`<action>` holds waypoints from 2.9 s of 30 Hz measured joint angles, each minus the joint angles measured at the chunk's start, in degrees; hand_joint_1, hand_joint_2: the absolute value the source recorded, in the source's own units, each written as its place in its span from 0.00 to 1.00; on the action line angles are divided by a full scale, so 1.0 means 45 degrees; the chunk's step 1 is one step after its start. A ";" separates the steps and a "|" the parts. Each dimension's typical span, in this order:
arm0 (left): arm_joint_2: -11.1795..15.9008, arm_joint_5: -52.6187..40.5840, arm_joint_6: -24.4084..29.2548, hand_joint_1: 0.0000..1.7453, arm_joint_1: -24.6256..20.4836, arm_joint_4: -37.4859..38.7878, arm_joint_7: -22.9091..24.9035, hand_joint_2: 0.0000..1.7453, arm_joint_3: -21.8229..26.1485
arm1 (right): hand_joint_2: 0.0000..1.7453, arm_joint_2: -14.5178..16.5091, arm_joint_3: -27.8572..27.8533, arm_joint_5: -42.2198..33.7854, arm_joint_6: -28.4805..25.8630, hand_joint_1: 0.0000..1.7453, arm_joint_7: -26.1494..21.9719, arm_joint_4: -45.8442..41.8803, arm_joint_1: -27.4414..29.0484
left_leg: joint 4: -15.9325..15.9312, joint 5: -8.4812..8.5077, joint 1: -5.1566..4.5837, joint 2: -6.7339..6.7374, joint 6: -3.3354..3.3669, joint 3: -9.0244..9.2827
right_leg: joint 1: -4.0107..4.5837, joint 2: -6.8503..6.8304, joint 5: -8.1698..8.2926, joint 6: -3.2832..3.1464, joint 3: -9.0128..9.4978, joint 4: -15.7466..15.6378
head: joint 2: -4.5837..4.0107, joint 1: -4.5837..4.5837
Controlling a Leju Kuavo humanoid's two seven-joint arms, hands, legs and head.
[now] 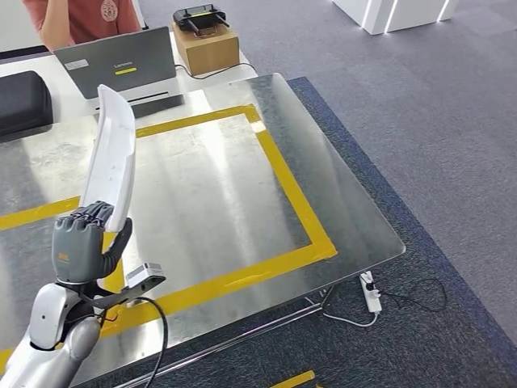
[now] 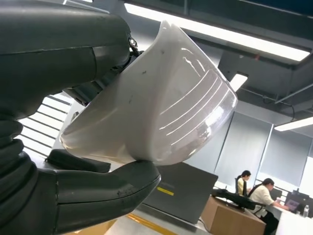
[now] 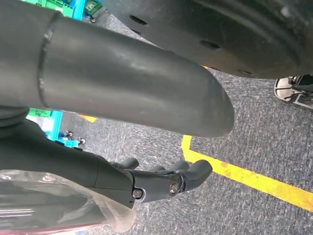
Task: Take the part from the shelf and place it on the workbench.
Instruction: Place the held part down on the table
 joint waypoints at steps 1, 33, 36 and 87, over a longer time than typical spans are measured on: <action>0.0019 -0.0134 -0.0075 1.00 -0.0010 0.0044 0.0101 1.00 0.0017 | 0.00 0.0000 -0.0001 -0.0001 0.0001 0.00 0.0001 0.0000 -0.0001 | 0.0000 0.0000 0.0001 0.0000 0.0000 0.0000 | 0.0002 -0.0001 -0.0001 -0.0001 0.0000 0.0001 | 0.0000 0.0001; 0.2617 -0.1533 -0.4163 1.00 0.1826 -0.1039 0.2871 1.00 0.1454 | 0.00 0.0062 -0.0775 -0.0290 -0.0273 0.00 0.0276 0.0000 0.0069 | -0.0008 -0.0001 0.0013 0.0012 -0.0002 -0.0003 | 0.0010 0.0010 -0.0020 -0.0021 -0.0009 0.0007 | 0.0000 0.0001; 0.2891 -0.1456 -0.4239 1.00 0.2186 -0.1427 0.2813 1.00 0.1667 | 0.00 0.0081 -0.0883 -0.0290 -0.0277 0.00 0.0276 0.0000 0.0063 | -0.0008 -0.0001 0.0015 0.0007 -0.0002 -0.0003 | 0.0011 -0.0008 -0.0029 -0.0033 -0.0004 0.0007 | 0.0000 0.0002; 0.3841 0.1333 -0.5295 1.00 0.6102 -0.2937 0.0346 1.00 0.4632 | 0.00 0.0160 -0.1259 0.0432 -0.0310 0.00 0.0381 -0.0001 0.0070 | -0.0012 -0.0013 0.0018 0.0002 -0.0011 0.0001 | 0.0015 0.0000 -0.0047 -0.0038 0.0001 0.0008 | 0.0000 0.0002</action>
